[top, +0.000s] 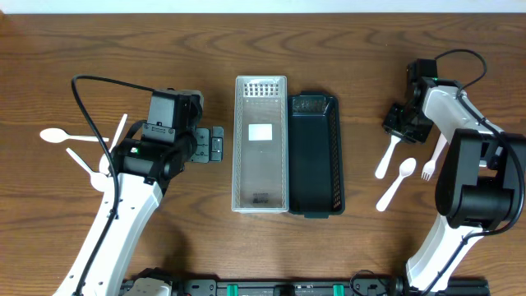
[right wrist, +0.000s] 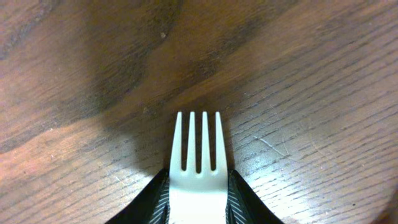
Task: Pack container
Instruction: 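Move right gripper over a white fork and grasp it, then carry the fork into the black basket and release it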
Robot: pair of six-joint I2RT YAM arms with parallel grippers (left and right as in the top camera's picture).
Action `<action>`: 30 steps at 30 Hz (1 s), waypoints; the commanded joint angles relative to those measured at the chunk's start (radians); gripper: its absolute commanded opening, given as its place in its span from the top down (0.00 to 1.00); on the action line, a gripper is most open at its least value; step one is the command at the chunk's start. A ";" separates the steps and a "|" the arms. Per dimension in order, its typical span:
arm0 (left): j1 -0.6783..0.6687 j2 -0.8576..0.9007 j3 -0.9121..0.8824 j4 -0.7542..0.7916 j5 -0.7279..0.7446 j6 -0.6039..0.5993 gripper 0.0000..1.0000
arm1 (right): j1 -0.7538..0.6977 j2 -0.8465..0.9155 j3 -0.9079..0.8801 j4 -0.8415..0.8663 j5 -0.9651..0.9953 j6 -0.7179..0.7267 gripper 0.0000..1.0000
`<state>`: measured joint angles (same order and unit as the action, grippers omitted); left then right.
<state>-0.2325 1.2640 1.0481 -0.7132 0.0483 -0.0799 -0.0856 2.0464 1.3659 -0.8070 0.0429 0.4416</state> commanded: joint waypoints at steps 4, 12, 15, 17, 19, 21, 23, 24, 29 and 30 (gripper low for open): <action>0.002 -0.003 0.016 -0.001 -0.008 -0.011 0.01 | 0.009 -0.011 0.011 -0.009 0.013 -0.039 0.91; 0.002 -0.003 0.016 0.000 -0.008 -0.011 0.01 | 0.069 -0.176 0.138 -0.084 0.033 -0.065 0.99; 0.002 -0.003 0.016 0.000 -0.008 -0.011 0.01 | 0.119 -0.259 0.196 -0.117 0.032 -0.064 0.99; 0.002 -0.003 0.016 0.000 -0.008 -0.011 0.01 | 0.167 -0.317 0.225 -0.143 0.031 -0.051 0.99; 0.002 -0.003 0.016 0.000 -0.008 -0.011 0.01 | 0.220 -0.361 0.230 -0.156 0.031 -0.024 0.99; 0.002 -0.003 0.016 0.000 -0.008 -0.011 0.01 | 0.286 -0.387 0.230 -0.174 0.031 0.015 0.99; 0.002 -0.003 0.016 0.000 -0.008 -0.007 0.01 | 0.344 -0.387 0.229 -0.195 0.032 0.042 0.99; 0.002 -0.003 0.016 0.000 -0.008 -0.007 0.01 | 0.382 -0.378 0.217 -0.200 0.035 0.055 0.99; 0.002 -0.003 0.016 0.000 -0.008 -0.007 0.01 | 0.489 -0.307 0.134 -0.170 0.035 0.071 0.99; 0.002 -0.003 0.016 0.000 -0.008 -0.007 0.01 | 0.506 -0.288 0.120 -0.167 0.035 0.071 0.99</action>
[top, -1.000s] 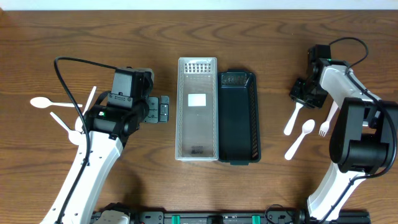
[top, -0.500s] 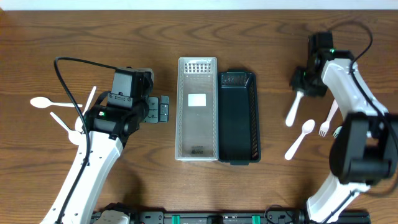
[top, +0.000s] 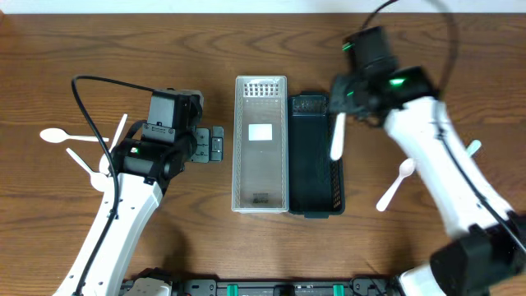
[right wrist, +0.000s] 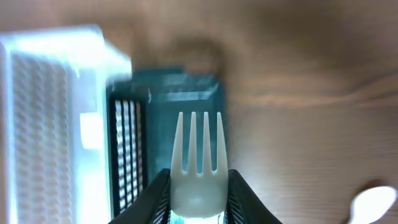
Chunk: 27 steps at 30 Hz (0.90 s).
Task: Pack container
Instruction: 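Carry the fork into the black basket and release it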
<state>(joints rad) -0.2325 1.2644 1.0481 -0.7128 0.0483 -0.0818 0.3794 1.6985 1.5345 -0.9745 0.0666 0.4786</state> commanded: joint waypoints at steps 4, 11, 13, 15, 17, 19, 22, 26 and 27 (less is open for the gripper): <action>0.002 -0.004 0.016 -0.001 -0.008 -0.005 0.01 | 0.100 0.170 -0.072 0.029 0.011 0.032 0.96; 0.002 -0.004 0.016 -0.001 -0.008 -0.005 0.01 | 0.134 0.266 -0.072 0.048 -0.011 0.029 0.87; 0.002 -0.004 0.016 -0.001 -0.008 -0.005 0.01 | 0.131 0.262 -0.069 0.058 -0.011 0.017 0.68; 0.002 -0.004 0.016 -0.001 -0.008 -0.005 0.01 | 0.126 0.249 -0.054 0.062 -0.011 -0.010 0.53; 0.002 -0.004 0.016 -0.001 -0.008 -0.005 0.01 | 0.117 0.230 -0.026 0.053 -0.011 -0.023 0.43; 0.002 -0.004 0.016 -0.001 -0.008 -0.005 0.01 | 0.107 0.202 0.016 0.032 -0.010 -0.044 0.38; 0.002 -0.004 0.016 -0.001 -0.008 -0.005 0.01 | 0.077 0.138 0.098 -0.021 0.013 -0.068 0.36; 0.002 -0.004 0.016 -0.001 -0.008 -0.005 0.01 | -0.006 0.017 0.178 -0.101 0.121 -0.024 0.36; 0.002 -0.004 0.016 -0.001 -0.008 -0.005 0.01 | -0.033 -0.010 0.180 -0.116 0.146 0.009 0.36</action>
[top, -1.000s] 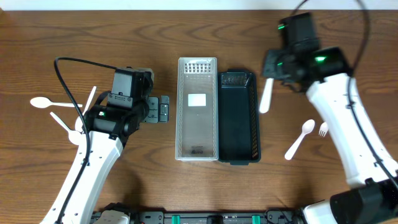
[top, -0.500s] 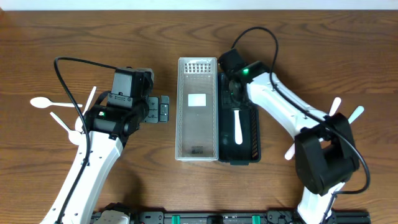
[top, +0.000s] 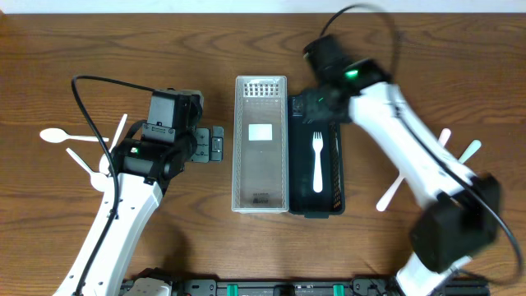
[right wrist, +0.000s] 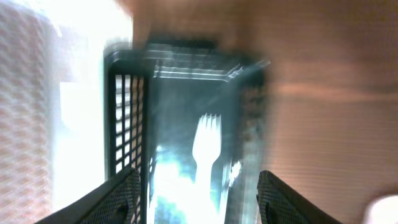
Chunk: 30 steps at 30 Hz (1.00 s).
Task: Pack container
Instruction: 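Carry the fork into the black basket and release it, then move right gripper to a white spoon and grasp it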
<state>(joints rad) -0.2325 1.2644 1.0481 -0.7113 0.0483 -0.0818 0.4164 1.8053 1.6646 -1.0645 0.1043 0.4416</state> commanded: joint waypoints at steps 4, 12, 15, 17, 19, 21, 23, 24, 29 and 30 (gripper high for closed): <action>0.002 -0.004 0.016 -0.002 -0.008 -0.005 0.01 | -0.236 -0.209 0.040 -0.146 0.147 0.213 0.32; 0.002 -0.004 0.016 -0.002 -0.008 -0.005 0.01 | -0.484 -0.216 -0.197 -0.143 0.047 0.249 0.25; 0.002 -0.004 0.016 -0.002 -0.008 -0.006 0.01 | -0.500 -0.216 -0.364 -0.040 0.010 0.249 0.25; 0.002 -0.004 0.016 -0.002 -0.008 -0.006 0.01 | -0.500 -0.216 -0.470 0.037 0.010 0.250 0.25; 0.002 -0.004 0.016 -0.002 -0.008 -0.006 0.01 | -0.500 -0.216 -0.551 0.095 0.010 0.250 0.26; 0.002 -0.004 0.016 -0.003 -0.008 -0.006 0.01 | -0.500 -0.216 -0.624 0.143 0.010 0.262 0.26; 0.002 -0.004 0.016 -0.003 -0.008 -0.006 0.01 | -0.500 -0.216 -0.685 0.186 0.010 0.262 0.26; 0.002 -0.004 0.016 -0.003 -0.008 -0.006 0.01 | -0.500 -0.216 -0.703 0.200 0.010 0.263 0.26; 0.002 -0.004 0.016 -0.003 -0.008 -0.006 0.01 | -0.500 -0.216 -0.790 0.270 0.007 0.269 0.26; 0.002 -0.004 0.016 -0.003 -0.008 -0.006 0.01 | -0.500 -0.216 -0.805 0.290 0.006 0.269 0.26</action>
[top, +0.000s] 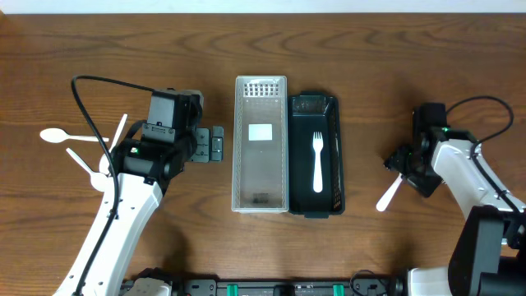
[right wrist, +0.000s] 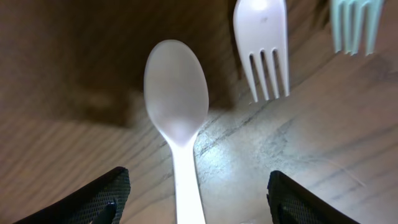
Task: Pack container
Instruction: 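Move right gripper to a white spoon and grasp it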
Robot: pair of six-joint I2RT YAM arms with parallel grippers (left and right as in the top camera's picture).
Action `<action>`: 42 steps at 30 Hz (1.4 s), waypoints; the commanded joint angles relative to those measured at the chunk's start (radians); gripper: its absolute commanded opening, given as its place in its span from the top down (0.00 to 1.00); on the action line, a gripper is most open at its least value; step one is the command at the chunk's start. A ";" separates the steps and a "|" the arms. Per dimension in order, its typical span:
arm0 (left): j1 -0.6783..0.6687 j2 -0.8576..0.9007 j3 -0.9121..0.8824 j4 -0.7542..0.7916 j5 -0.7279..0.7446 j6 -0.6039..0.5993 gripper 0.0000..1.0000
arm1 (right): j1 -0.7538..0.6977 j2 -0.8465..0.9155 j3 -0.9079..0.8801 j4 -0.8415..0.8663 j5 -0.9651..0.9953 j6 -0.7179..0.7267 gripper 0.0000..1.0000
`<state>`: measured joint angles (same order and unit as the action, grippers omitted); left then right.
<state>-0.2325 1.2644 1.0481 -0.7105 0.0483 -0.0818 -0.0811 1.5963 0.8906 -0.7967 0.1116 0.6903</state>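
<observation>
The black container (top: pixel 332 156) holds one white fork (top: pixel 318 161) lying lengthwise. Beside it on the left stands a clear container (top: pixel 260 144). My right gripper (top: pixel 405 168) is low over the table at the right, open, with a white spoon (right wrist: pixel 176 87) lying between its fingers (right wrist: pixel 93 199) on the wood. The spoon's handle (top: pixel 388 195) sticks out below the gripper. My left gripper (top: pixel 212 145) rests left of the clear container; the overhead view is too small to show how its jaws stand.
A white fork (right wrist: pixel 262 43) and a pale teal fork (right wrist: pixel 354 25) lie just beyond the spoon's bowl. Left of my left arm lie a white spoon (top: pixel 56 136) and a few more white utensils (top: pixel 82 160).
My right gripper was open over the black container with the fork lying inside. Now it is at the right of the table, open around a white spoon. The left arm is unchanged.
My right gripper was shut on a white fork down on the table at the right. Then it held the fork above the black container. Then it stood open with the fork lying in the container. Now it straddles a spoon on the right.
</observation>
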 commanded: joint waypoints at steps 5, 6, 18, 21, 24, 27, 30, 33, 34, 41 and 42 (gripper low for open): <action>0.002 -0.004 0.016 -0.004 -0.008 -0.006 0.01 | -0.003 -0.006 -0.105 0.137 -0.012 0.018 0.27; 0.002 -0.004 0.016 -0.004 -0.008 -0.006 0.01 | -0.003 -0.006 -0.117 0.162 -0.016 0.011 0.27; 0.002 -0.004 0.016 -0.004 -0.008 -0.006 0.01 | -0.003 -0.006 -0.169 0.244 -0.027 -0.015 0.48; 0.002 -0.004 0.016 -0.004 -0.008 -0.006 0.01 | -0.003 -0.006 -0.169 0.243 -0.031 -0.015 0.63; 0.002 -0.004 0.016 -0.004 -0.008 -0.006 0.01 | -0.003 -0.006 -0.169 0.243 -0.035 -0.014 0.74; 0.002 -0.004 0.016 -0.004 -0.008 -0.006 0.01 | -0.003 -0.006 -0.169 0.243 -0.035 -0.014 0.81; 0.002 -0.004 0.016 -0.004 -0.008 -0.006 0.01 | -0.003 -0.006 -0.169 0.244 -0.034 -0.014 0.85; 0.002 -0.004 0.016 -0.004 -0.008 -0.006 0.01 | -0.003 -0.006 -0.169 0.250 -0.034 -0.014 0.91; 0.002 -0.004 0.016 -0.004 -0.008 -0.006 0.01 | -0.003 -0.007 -0.169 0.256 -0.034 -0.015 0.93; 0.002 -0.004 0.016 -0.003 -0.008 -0.005 0.01 | 0.050 -0.026 -0.029 0.198 -0.034 -0.128 0.99; 0.002 -0.004 0.016 -0.003 -0.008 -0.005 0.01 | 0.066 -0.034 0.021 0.162 -0.034 -0.132 0.99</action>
<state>-0.2325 1.2644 1.0481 -0.7116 0.0486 -0.0818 -0.0551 1.5822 0.7982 -0.6064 0.0872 0.6155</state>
